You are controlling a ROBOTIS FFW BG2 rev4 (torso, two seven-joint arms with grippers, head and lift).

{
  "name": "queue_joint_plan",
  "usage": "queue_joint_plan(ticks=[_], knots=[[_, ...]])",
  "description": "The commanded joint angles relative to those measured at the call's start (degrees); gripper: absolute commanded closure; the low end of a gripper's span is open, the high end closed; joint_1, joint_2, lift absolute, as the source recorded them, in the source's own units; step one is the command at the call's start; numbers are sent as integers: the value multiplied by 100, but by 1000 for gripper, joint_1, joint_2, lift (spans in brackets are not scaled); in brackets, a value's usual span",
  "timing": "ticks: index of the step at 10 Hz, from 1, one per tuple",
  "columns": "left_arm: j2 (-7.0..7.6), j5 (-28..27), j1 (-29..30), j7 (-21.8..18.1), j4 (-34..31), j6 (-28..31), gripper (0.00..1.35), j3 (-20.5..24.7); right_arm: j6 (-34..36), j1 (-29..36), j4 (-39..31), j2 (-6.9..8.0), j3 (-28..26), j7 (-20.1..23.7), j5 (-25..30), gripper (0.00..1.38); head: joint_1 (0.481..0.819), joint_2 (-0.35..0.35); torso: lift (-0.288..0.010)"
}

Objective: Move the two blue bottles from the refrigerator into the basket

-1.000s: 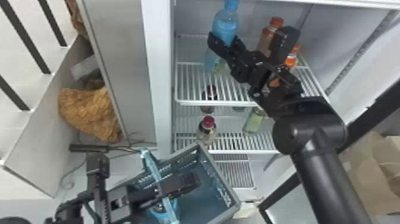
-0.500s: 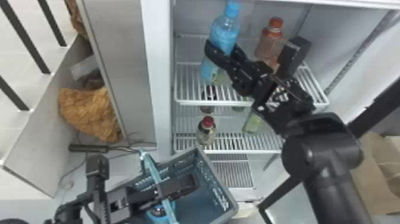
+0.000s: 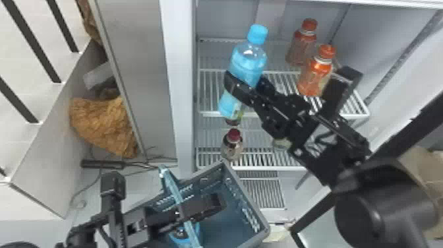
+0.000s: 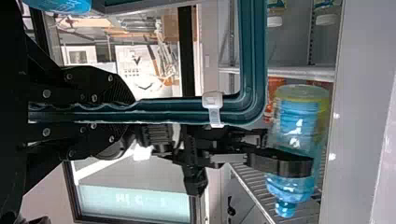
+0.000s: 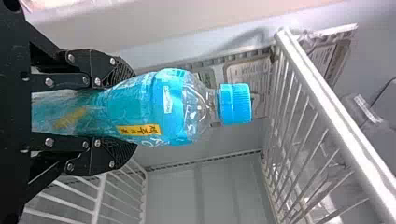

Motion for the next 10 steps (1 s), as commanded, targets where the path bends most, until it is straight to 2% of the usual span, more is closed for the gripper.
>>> queue_joint_plan(ticks=[1, 5, 10], knots=[[-7, 11, 40, 0, 0, -13, 1202, 6, 214, 419, -475, -39, -132, 20, -50, 1279, 695, -99, -10], [-33, 0, 40, 9, 0, -13, 1202, 17, 833, 1445, -1361, -83, -440, 231, -279, 1279, 695, -112, -10], [-59, 11, 25, 18, 0, -27, 1202, 28, 1423, 2078, -1684, -48, -623, 573, -416, 1279, 695, -117, -10]])
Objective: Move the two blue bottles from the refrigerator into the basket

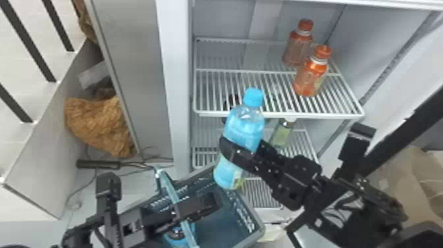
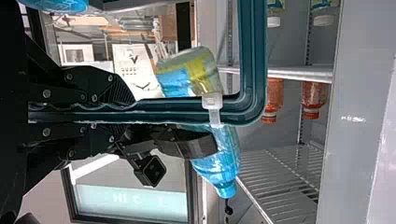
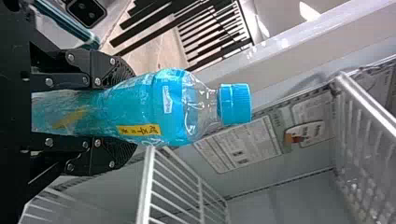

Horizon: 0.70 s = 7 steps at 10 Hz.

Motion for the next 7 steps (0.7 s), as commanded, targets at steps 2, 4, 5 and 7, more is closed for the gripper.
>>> queue_joint_plan(ticks=[2, 4, 5, 7], knots=[[-2, 17, 0, -1, 0, -22, 1202, 0, 218, 232, 47, 24, 15, 56, 50, 1279, 695, -116, -10], [-2, 28, -28, -1, 0, -36, 1202, 0, 373, 274, 272, 42, 37, 117, 62, 1279, 695, -114, -10], [-2, 40, -28, -1, 0, -50, 1202, 0, 443, 288, 343, 60, 15, 135, 62, 1279, 695, -113, -10], [7, 51, -28, -1, 0, -64, 1202, 0, 682, 288, 427, 60, -8, 196, -41, 1240, 695, -115, -10]])
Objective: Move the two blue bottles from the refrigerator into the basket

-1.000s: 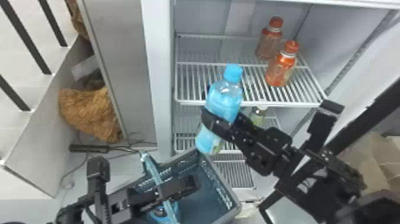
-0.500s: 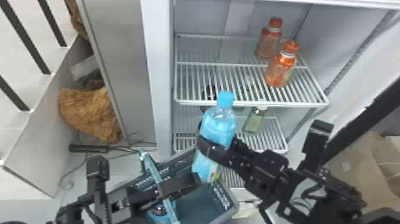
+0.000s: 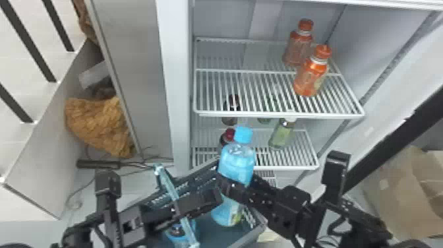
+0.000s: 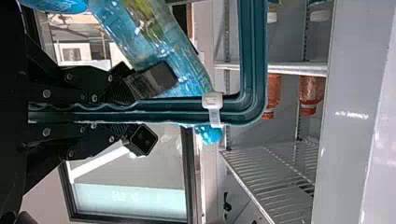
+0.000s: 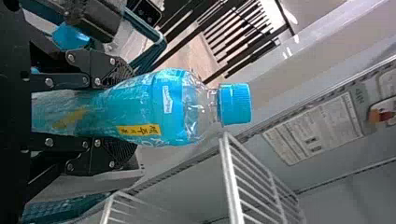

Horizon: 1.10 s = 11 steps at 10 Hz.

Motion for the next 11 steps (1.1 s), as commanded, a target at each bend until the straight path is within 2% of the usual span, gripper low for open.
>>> queue_joint_plan(ticks=[1, 2, 3, 4, 5, 8, 11], knots=[[3, 1, 1, 4, 0, -9, 1202, 0, 162, -6, 168, 0, -4, 74, -185, 927, 695, -116, -10], [3, 12, 1, 4, 0, -9, 1202, 11, 260, -6, 168, -17, 7, 109, -196, 622, 695, -110, -10], [12, 12, 1, 4, 0, -9, 1202, 11, 288, -6, 168, -26, 30, 118, -242, 401, 695, -105, -10], [12, 12, -14, 4, 0, -9, 1202, 11, 288, -6, 182, -26, 19, 126, -253, 291, 695, -99, -10], [12, 24, -14, -5, 0, -9, 1202, 11, 288, -6, 196, -26, -4, 135, -265, 236, 695, -97, -10], [20, 24, 1, -5, 0, -9, 1202, 11, 274, 64, 139, -9, -210, 170, -173, 217, 695, -108, -10], [29, 24, 1, 4, 0, -9, 1202, 0, -246, 388, 182, 44, -564, 214, -70, 216, 695, -152, -10]])
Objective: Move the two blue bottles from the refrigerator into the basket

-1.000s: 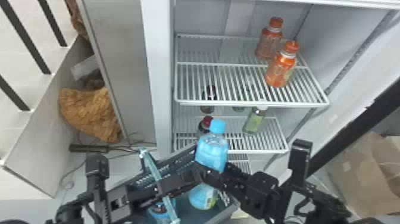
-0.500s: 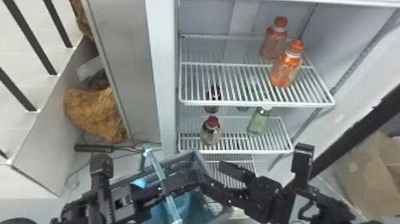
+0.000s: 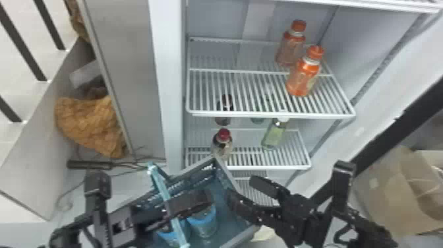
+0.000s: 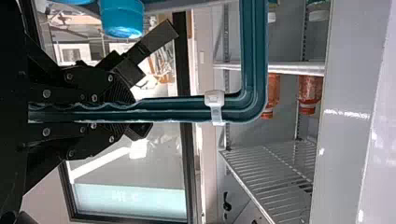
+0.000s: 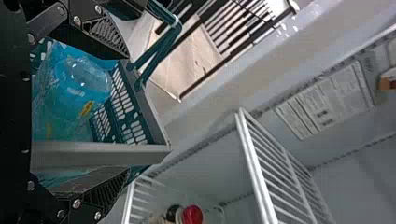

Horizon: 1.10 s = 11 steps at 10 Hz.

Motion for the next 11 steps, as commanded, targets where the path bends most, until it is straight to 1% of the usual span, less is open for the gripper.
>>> queue_joint_plan(ticks=[1, 2, 3, 4, 5, 6, 8, 9, 10, 11], knots=[[0, 0, 14, -2, 0, 0, 1202, 10, -602, 253, 167, 41, -190, 29, 8, 217, 695, -177, -10], [0, 0, 28, -2, 0, 0, 1202, 10, -1151, 436, 322, 77, -270, 55, -15, 217, 695, -204, -10], [0, 0, 42, -2, 0, 0, 1202, 10, -1924, 548, 673, 77, -281, 99, -140, 220, 695, -233, -10], [0, 0, 42, 7, 0, 0, 1202, -2, -2655, 675, 1053, 59, -224, 126, -392, 225, 695, -248, -10], [0, 0, 56, 7, 0, 0, 1202, -2, -2866, 801, 1151, 68, -236, 143, -335, 226, 695, -272, -10], [-9, -11, 56, 7, 0, 0, 1202, -2, -3358, 886, 1376, 68, -247, 143, -335, 226, 695, -294, -10], [-17, -11, 98, 7, 0, 0, 1202, 21, -4497, 1026, 1883, 121, -373, 134, -300, 225, 695, -348, -10], [-26, -11, 112, 7, 0, 0, 1202, 21, -5088, 1068, 2136, 121, -373, 117, -289, 225, 695, -350, -10], [-26, -11, 112, 16, 0, 0, 1202, 10, -5538, 1111, 2347, 129, -373, 73, -289, 225, 695, -350, -10], [-35, -11, 112, 16, 0, 0, 1202, 10, -5819, 1237, 2459, 147, -384, 11, -278, 225, 695, -350, -10]])
